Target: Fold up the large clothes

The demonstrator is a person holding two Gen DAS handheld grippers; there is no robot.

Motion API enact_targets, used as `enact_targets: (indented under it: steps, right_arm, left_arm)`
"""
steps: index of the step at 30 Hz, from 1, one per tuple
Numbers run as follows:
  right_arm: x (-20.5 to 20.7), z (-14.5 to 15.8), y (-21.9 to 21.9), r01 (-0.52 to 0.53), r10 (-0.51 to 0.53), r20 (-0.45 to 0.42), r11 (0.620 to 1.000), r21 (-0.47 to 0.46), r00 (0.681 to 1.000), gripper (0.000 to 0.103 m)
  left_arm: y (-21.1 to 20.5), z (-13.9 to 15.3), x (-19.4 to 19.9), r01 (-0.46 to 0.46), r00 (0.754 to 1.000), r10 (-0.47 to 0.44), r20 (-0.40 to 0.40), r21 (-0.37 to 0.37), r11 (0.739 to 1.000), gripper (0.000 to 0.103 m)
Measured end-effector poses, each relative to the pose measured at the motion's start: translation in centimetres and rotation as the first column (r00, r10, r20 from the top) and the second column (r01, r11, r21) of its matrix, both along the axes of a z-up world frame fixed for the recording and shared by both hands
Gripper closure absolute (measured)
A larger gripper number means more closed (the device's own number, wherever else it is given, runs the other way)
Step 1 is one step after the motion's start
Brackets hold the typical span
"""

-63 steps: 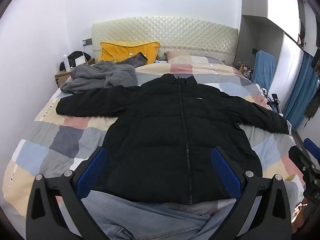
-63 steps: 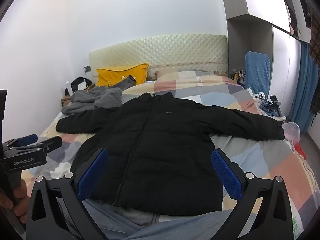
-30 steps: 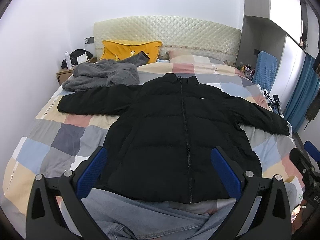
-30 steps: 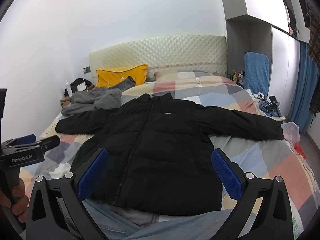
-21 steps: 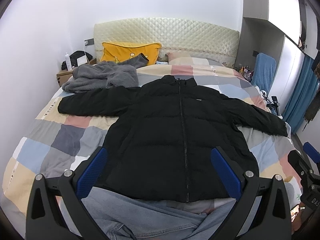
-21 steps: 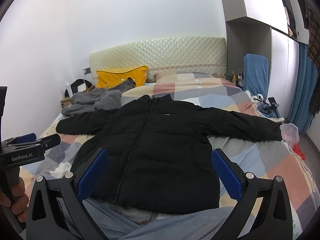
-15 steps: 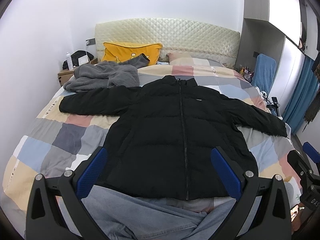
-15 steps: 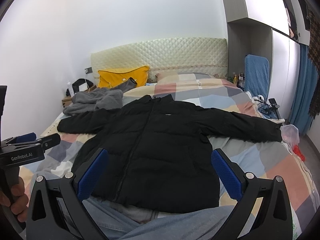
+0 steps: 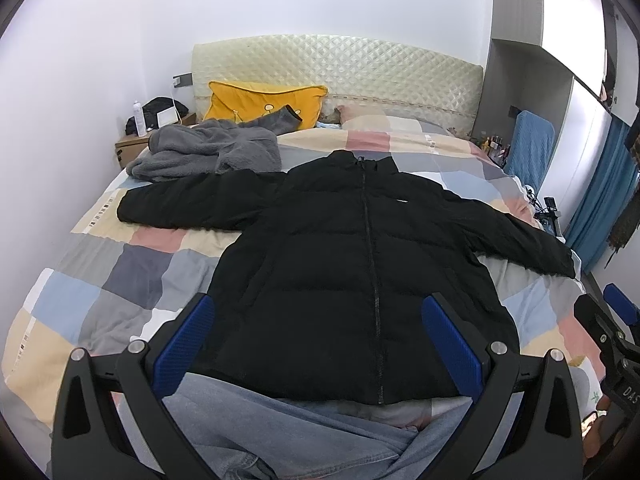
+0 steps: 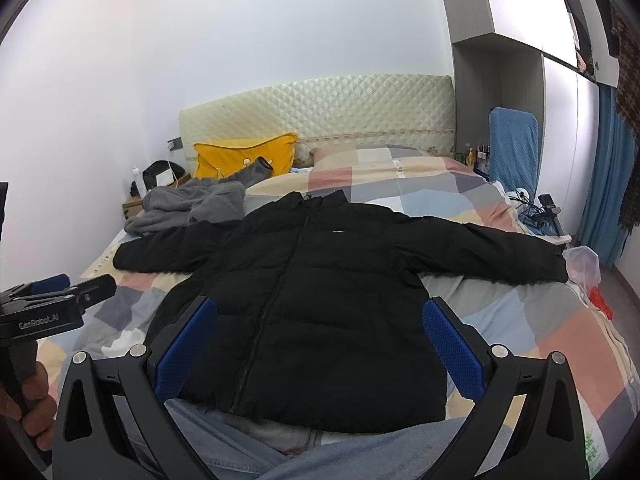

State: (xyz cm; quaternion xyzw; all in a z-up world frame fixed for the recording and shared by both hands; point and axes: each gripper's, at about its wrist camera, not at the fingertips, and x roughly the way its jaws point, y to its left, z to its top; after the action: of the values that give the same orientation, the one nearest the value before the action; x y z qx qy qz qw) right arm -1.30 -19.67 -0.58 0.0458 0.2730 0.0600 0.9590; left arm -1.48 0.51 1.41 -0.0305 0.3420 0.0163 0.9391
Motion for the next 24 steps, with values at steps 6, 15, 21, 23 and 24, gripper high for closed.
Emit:
enact_targets:
  steps: [6, 15, 21, 23, 24]
  right_arm:
    - [0.6, -0.3, 0.5, -0.004, 0.004, -0.018, 1.0, -0.006, 1.0, 0.0]
    - [1.0, -0.5, 0.5, 0.0, 0.0, -0.03, 1.0, -0.003, 1.0, 0.0]
    - [1.2, -0.4, 0.4, 0.005, -0.005, -0.025, 1.0, -0.006, 1.0, 0.0]
    - [1.3, -0.4, 0.2, 0.006, -0.006, -0.024, 1.0, -0.003, 1.0, 0.0]
    - [1.4, -0.4, 0.1, 0.008, -0.008, -0.022, 1.0, -0.003, 1.0, 0.0]
  left_arm:
    - [0.7, -0.4, 0.8, 0.002, 1.0, -0.002, -0.011, -0.005, 1.0, 0.0]
    - [1.0, -0.8, 1.4, 0.006, 1.0, -0.006, -0.018, -0.009, 1.0, 0.0]
    - [0.7, -1.0, 1.8, 0.01, 1.0, -0.01, -0.009, -0.01, 1.0, 0.0]
    - [0.6, -1.0, 1.8, 0.011, 1.0, -0.011, -0.007, -0.01, 1.0, 0.0]
    - [0.5, -1.0, 1.9, 0.012, 1.0, -0.012, -0.006, -0.01, 1.0, 0.0]
